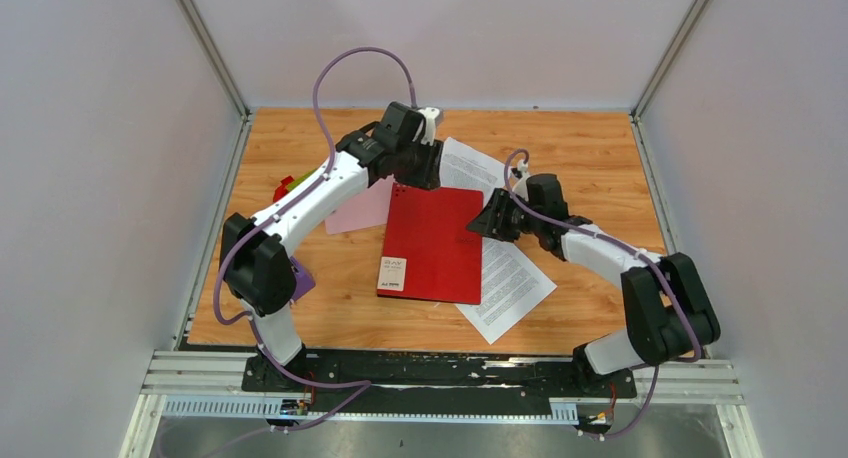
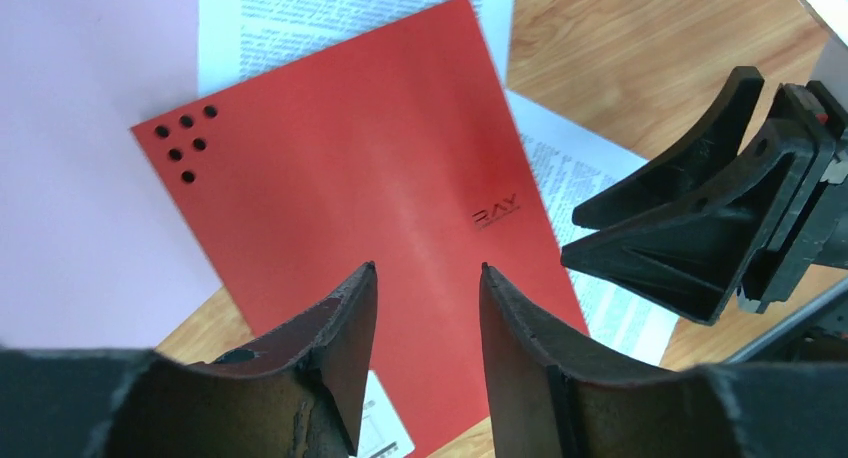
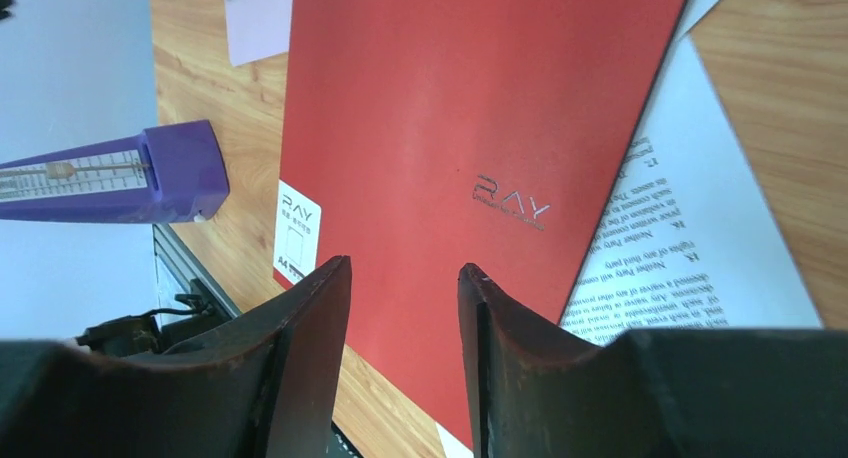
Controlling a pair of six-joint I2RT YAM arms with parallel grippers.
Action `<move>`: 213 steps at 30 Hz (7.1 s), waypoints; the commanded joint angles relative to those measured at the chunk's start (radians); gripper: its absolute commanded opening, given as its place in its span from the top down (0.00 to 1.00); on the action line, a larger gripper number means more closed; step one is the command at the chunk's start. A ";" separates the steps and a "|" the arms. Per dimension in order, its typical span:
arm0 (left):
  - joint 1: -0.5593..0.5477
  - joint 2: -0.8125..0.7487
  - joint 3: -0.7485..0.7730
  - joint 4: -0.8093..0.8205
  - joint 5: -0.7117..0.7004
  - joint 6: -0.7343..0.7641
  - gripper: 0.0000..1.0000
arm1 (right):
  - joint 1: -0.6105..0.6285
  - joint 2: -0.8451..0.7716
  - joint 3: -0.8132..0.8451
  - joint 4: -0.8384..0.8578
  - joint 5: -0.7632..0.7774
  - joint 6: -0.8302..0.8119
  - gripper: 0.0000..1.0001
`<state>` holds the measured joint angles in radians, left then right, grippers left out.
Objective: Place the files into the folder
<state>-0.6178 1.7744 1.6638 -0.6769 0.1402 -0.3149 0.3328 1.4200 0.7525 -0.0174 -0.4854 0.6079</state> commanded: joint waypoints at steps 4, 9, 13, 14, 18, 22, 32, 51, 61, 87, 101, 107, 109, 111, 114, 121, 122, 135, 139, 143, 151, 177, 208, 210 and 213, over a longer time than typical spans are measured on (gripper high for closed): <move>0.086 -0.021 -0.097 -0.066 -0.114 -0.016 0.49 | 0.025 0.075 -0.012 0.157 0.070 0.039 0.43; 0.168 -0.002 -0.252 0.001 -0.021 -0.066 0.49 | 0.032 0.160 -0.034 0.204 -0.030 0.024 0.38; 0.195 0.010 -0.323 0.051 0.049 -0.091 0.49 | 0.085 0.107 -0.083 0.280 -0.068 -0.043 0.27; 0.197 0.014 -0.334 0.056 0.051 -0.095 0.49 | 0.119 0.080 -0.082 0.280 -0.052 -0.100 0.27; 0.225 0.031 -0.359 0.087 0.103 -0.117 0.48 | 0.354 -0.047 -0.072 0.242 0.204 -0.492 0.29; 0.257 0.027 -0.402 0.133 0.179 -0.150 0.48 | 0.641 -0.092 -0.226 0.514 0.420 -0.936 0.29; 0.262 0.043 -0.427 0.133 0.196 -0.151 0.49 | 0.918 0.133 -0.244 0.677 0.697 -1.313 0.28; 0.262 0.067 -0.458 0.121 0.159 -0.121 0.50 | 1.070 0.435 -0.281 1.124 1.059 -1.593 0.50; 0.262 0.064 -0.508 0.153 0.184 -0.131 0.51 | 1.079 0.668 -0.250 1.507 1.200 -1.883 0.61; 0.260 0.055 -0.588 0.190 0.193 -0.128 0.61 | 1.017 0.556 -0.216 1.611 1.236 -2.420 0.37; 0.260 0.049 -0.601 0.215 0.213 -0.131 0.62 | 0.999 0.504 -0.206 1.611 1.230 -2.289 0.32; 0.259 0.058 -0.611 0.242 0.237 -0.144 0.63 | 0.982 0.508 -0.160 1.611 1.213 -2.301 0.27; 0.257 0.059 -0.617 0.246 0.237 -0.145 0.63 | 0.975 0.502 -0.143 1.612 1.206 -2.310 0.20; 0.257 0.057 -0.623 0.250 0.239 -0.147 0.63 | 0.965 0.491 -0.134 1.611 1.198 -2.311 0.14; 0.257 0.056 -0.627 0.252 0.237 -0.146 0.63 | 0.952 0.481 -0.126 1.611 1.195 -2.303 0.13; 0.251 0.062 -0.638 0.278 0.248 -0.160 0.63 | 0.945 0.474 -0.104 1.611 1.202 -2.229 0.08; 0.248 0.063 -0.639 0.280 0.249 -0.161 0.63 | 0.946 0.474 -0.098 1.611 1.201 -2.219 0.07; 0.230 0.061 -0.666 0.320 0.274 -0.181 0.64 | 0.934 0.497 -0.041 1.610 1.131 -2.217 0.03; 0.224 0.041 -0.667 0.331 0.285 -0.185 0.64 | 0.925 0.504 -0.060 1.611 1.081 -2.213 0.05; 0.218 0.026 -0.667 0.342 0.306 -0.205 0.64 | 0.925 0.501 -0.063 1.611 1.056 -2.202 0.01; 0.208 0.023 -0.670 0.355 0.316 -0.217 0.64 | 0.924 0.483 -0.058 1.611 1.028 -2.173 0.01; 0.354 -0.199 -0.236 0.131 0.427 -0.204 0.34 | 0.823 0.419 -0.150 1.463 0.954 -1.793 0.12; 0.356 -0.183 -0.144 0.101 0.446 -0.138 0.27 | 0.801 0.438 -0.113 1.361 0.915 -1.729 0.17; 0.355 -0.185 -0.137 0.089 0.434 -0.126 0.26 | 0.799 0.434 -0.109 1.334 0.898 -1.716 0.17; 0.349 -0.181 -0.106 0.041 0.392 -0.096 0.26 | 0.798 0.435 -0.107 1.329 0.892 -1.704 0.18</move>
<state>-0.2623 1.5970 1.4864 -0.5827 0.5777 -0.4698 1.1362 1.8675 0.6167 1.3178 0.4343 -1.1408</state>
